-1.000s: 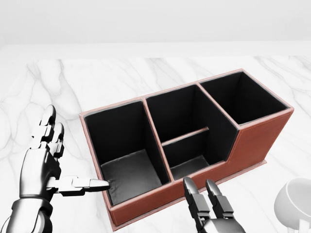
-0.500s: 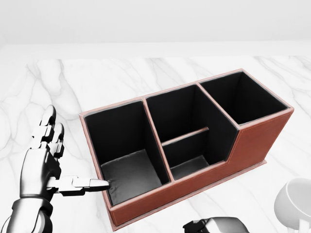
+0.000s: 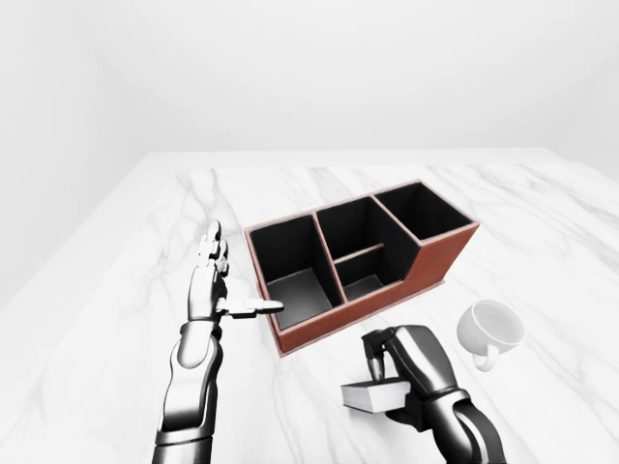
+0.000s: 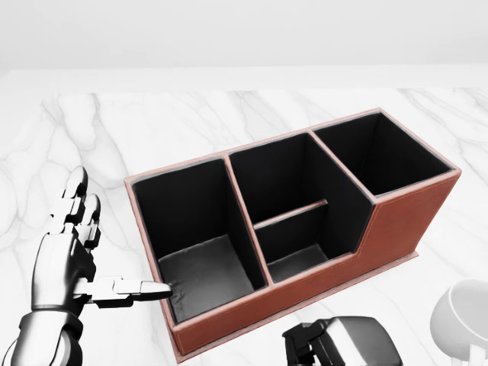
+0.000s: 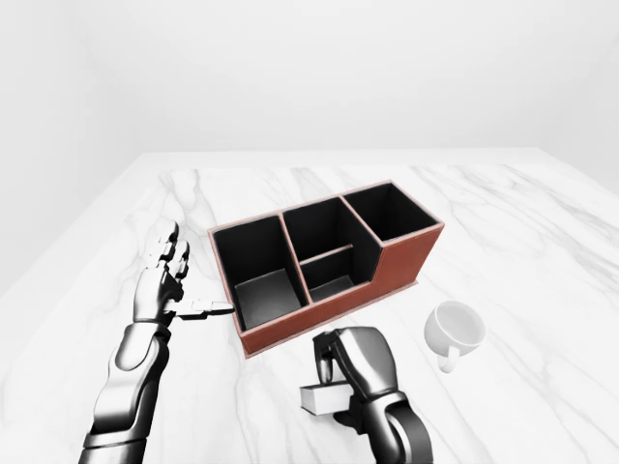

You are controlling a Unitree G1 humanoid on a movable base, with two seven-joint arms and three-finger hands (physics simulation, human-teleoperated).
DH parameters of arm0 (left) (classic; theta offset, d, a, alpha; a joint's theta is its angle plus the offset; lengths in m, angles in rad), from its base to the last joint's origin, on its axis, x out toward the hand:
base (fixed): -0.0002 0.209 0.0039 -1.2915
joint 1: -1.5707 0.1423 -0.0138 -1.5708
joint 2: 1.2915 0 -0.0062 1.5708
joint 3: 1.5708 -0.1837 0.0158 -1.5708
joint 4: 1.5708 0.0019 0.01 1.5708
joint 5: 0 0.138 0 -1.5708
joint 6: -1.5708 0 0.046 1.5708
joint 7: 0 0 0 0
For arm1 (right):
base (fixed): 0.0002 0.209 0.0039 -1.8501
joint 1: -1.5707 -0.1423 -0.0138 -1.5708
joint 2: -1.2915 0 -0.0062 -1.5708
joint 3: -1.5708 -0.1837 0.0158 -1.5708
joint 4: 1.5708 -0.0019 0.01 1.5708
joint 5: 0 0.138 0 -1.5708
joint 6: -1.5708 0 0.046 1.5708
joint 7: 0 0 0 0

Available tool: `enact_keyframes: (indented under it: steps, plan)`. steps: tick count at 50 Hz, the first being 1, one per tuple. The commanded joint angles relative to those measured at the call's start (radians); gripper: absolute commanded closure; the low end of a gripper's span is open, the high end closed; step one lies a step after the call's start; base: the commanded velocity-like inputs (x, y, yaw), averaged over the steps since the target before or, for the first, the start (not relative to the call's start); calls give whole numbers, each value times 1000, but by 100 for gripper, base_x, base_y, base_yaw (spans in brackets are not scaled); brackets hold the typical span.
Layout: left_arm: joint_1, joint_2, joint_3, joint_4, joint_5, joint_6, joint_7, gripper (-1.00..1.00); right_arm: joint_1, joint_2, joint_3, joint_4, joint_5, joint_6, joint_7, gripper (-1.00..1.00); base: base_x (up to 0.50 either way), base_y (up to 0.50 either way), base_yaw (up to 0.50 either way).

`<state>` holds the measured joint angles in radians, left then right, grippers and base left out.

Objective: Pick up the book and place it in the front compartment of the caddy.

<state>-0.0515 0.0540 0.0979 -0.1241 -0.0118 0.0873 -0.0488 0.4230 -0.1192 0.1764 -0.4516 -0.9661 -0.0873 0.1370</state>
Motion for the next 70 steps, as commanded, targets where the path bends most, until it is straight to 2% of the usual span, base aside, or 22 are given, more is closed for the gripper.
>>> enact_keyframes:
  steps: [1, 10, 26, 31, 36, 38, 44, 47, 55, 70]
  plan:
    - [1, 0, 0, -6, 0, 0, 1, -100, -36, 30, -41, -121, 19, 0, 81, 100, 0, 0, 0]
    - [1, 0, 0, 3, 1, 0, 1, -100, -64, 54, -69, -223, 39, 0, 168, 100, 0, 0, 0]
    - [0, 0, -1, 9, 2, 0, 1, -100, -123, 78, -101, -326, 40, 0, 256, 100, 0, 0, 0]
    - [0, 1, 1, 8, 0, 0, 1, -100, -180, 84, -120, -344, 43, 0, 298, 100, 0, 0, 0]
    - [-1, 1, 1, 8, 0, 0, 2, -100, -189, 85, -123, -345, 42, 2, 303, 100, 0, 0, 0]
    - [-3, 1, 1, 23, 1, 0, 2, -100, -247, 85, -134, -341, 36, 28, 328, 100, 0, 0, 0]
    - [-5, 2, 3, 15, -3, 0, 2, -100, -329, 83, -143, -328, 26, 62, 359, 100, 0, 0, 0]
    - [-5, 2, 3, 19, -3, 0, 1, -100, -335, 83, -144, -329, 25, 67, 363, 100, 0, 0, 0]
    - [-5, 2, 2, 20, -3, 0, 2, -100, -416, 77, -160, -335, 22, 116, 404, 100, 0, 0, 0]
    - [-7, 3, 3, 28, -2, 0, 3, -100, -522, 70, -163, -343, 3, 175, 457, 100, 0, 0, 0]
